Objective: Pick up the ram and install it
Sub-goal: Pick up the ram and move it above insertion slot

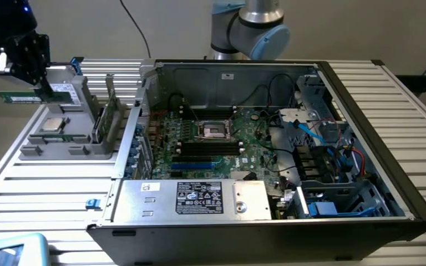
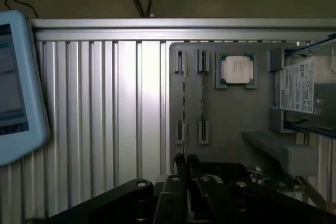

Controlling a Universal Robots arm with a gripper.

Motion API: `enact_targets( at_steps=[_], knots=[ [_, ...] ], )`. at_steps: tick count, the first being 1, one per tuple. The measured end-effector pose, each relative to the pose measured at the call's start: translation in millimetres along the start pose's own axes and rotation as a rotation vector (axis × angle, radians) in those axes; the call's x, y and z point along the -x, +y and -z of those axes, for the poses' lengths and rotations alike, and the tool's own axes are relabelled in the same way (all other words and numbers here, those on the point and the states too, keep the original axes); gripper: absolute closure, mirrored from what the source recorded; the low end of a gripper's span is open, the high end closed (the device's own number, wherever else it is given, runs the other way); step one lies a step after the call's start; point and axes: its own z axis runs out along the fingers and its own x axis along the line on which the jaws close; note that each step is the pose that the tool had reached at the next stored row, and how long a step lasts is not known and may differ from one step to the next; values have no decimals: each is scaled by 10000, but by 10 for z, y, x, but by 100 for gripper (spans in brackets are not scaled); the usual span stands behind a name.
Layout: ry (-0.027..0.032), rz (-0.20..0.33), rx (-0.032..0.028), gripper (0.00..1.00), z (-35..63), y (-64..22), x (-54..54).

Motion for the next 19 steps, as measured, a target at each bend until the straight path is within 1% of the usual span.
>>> enact_targets(
  at_steps=[9, 15, 19],
  knots=[
    [0, 0, 1, 87, 303, -391, 0],
    [0, 0, 1, 87, 443, -658, 1],
    [0, 0, 3, 87, 504, -839, 3]
  ],
)
